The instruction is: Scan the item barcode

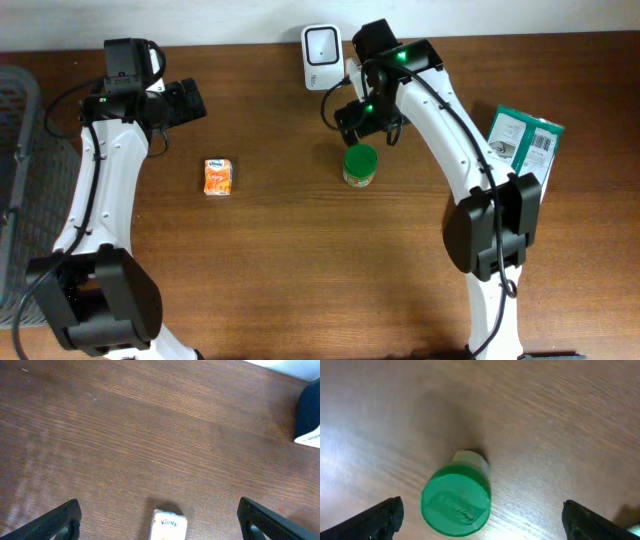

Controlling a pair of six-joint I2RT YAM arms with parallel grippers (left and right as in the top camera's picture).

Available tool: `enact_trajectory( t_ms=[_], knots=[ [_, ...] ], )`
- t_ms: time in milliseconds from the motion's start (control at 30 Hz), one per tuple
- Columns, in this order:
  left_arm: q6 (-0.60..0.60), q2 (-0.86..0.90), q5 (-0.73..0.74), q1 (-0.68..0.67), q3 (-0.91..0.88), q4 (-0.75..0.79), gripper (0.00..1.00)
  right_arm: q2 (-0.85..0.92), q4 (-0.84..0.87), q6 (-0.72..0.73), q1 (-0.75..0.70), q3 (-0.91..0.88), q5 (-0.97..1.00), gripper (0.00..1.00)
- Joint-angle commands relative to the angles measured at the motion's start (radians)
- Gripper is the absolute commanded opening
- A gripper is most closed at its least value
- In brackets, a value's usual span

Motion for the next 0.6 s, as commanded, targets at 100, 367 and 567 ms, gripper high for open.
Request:
enact_trajectory(
  t_ms=[100, 367, 567],
  knots=[
    [0.009, -0.006, -0.011, 0.002, 0.000, 0.002, 0.98, -0.009, 0.007, -0.213, 0.018, -0.102, -0.089, 0.98],
    [0.009, -0.006, -0.011, 0.002, 0.000, 0.002, 0.98, -0.007, 0.032, -0.212, 0.042, -0.137, -0.089, 0.98],
    [0.009, -0.006, -0.011, 0.002, 0.000, 0.002, 0.98, 0.023, 0.060, -0.208, 0.040, -0.173, -0.076, 0.98]
  ],
)
